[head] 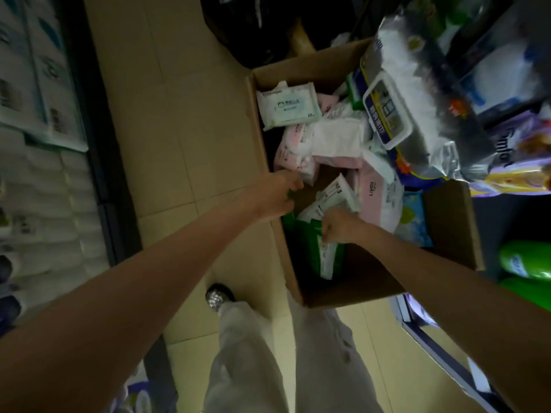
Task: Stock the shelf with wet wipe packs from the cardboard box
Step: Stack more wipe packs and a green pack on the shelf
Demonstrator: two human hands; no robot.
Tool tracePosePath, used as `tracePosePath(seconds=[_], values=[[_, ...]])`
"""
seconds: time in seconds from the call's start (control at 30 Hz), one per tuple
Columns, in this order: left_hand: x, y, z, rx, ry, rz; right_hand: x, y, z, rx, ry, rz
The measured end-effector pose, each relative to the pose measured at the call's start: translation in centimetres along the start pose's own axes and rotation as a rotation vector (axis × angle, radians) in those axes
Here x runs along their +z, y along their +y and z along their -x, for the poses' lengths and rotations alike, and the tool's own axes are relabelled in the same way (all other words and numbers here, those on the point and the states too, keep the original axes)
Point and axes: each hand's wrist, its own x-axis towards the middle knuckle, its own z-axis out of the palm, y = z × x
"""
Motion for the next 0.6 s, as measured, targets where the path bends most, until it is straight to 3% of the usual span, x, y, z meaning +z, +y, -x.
tracePosePath(seconds=[0.17, 0.3, 0.37, 0.43, 0.5, 0.57, 0.6], values=[[-0.7, 0.6, 0.3, 0.057, -0.183, -0.082, -9.3, -2.3, 4.1, -0.318, 0.092, 0.133], [-2.8, 1.2, -0.6, 0.077, 0.028, 0.112, -15.2, -3.8, 7.6, -0.554, 0.324, 0.12], [-4.5, 1.0, -0.5, 0.048, 0.022, 0.155, -16.2, -4.1, 7.7, -0.597, 0.435, 0.003], [-6.0, 0.3, -0.2, -0.024, 0.043, 0.402, -16.0, -3.9, 6.9, -0.583, 0.638, -0.298], [-7.0, -0.7, 0.1, -0.129, 0.214, 0.629, -15.0, -3.4, 5.4, -0.477, 0.816, -0.635], [-7.4, -2.1, 0.6, -0.234, 0.378, 0.763, -12.6, -2.2, 2.8, -0.276, 0.747, -0.628], [-7.4, -2.9, 0.9, -0.277, 0.418, 0.835, -10.9, -1.8, 1.7, -0.197, 0.585, -0.483]])
